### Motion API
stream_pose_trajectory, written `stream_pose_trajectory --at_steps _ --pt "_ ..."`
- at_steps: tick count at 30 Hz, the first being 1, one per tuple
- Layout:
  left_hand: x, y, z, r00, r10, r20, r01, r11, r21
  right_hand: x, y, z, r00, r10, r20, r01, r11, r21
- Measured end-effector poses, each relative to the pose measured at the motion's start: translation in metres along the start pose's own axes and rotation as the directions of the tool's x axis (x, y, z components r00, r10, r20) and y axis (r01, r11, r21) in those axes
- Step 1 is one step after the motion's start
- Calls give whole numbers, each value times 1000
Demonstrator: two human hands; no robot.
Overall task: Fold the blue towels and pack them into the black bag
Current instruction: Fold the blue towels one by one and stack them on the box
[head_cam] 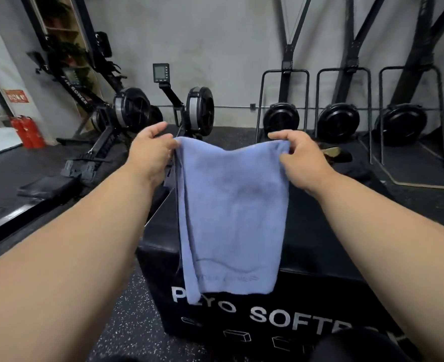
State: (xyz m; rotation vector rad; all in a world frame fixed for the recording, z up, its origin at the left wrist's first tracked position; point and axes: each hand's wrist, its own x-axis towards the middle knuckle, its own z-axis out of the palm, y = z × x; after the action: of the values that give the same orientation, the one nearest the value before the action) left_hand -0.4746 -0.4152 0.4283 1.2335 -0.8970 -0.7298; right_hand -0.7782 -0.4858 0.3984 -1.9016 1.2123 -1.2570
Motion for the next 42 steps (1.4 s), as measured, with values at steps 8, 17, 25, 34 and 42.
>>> stream_pose_trajectory --at_steps 8,17,25,34,42 --pt "24 -146 -5 949 -302 93 161 716 679 -35 145 42 905 407 128 -369 897 -242" --pt "-106 -258 -26 944 -325 -58 289 728 622 -152 192 34 868 495 -50 -488 827 -278" --pt "-133 -243 -7 925 -378 28 335 849 410 -152 171 28 830 539 142 -550 833 55" --pt "-83 -175 27 973 -231 29 229 972 46 -78 146 -18 858 510 -58 -454 807 379" --pt "-109 -226 46 898 -431 93 425 902 77 -119 190 -18 762 646 43 -643 747 167"
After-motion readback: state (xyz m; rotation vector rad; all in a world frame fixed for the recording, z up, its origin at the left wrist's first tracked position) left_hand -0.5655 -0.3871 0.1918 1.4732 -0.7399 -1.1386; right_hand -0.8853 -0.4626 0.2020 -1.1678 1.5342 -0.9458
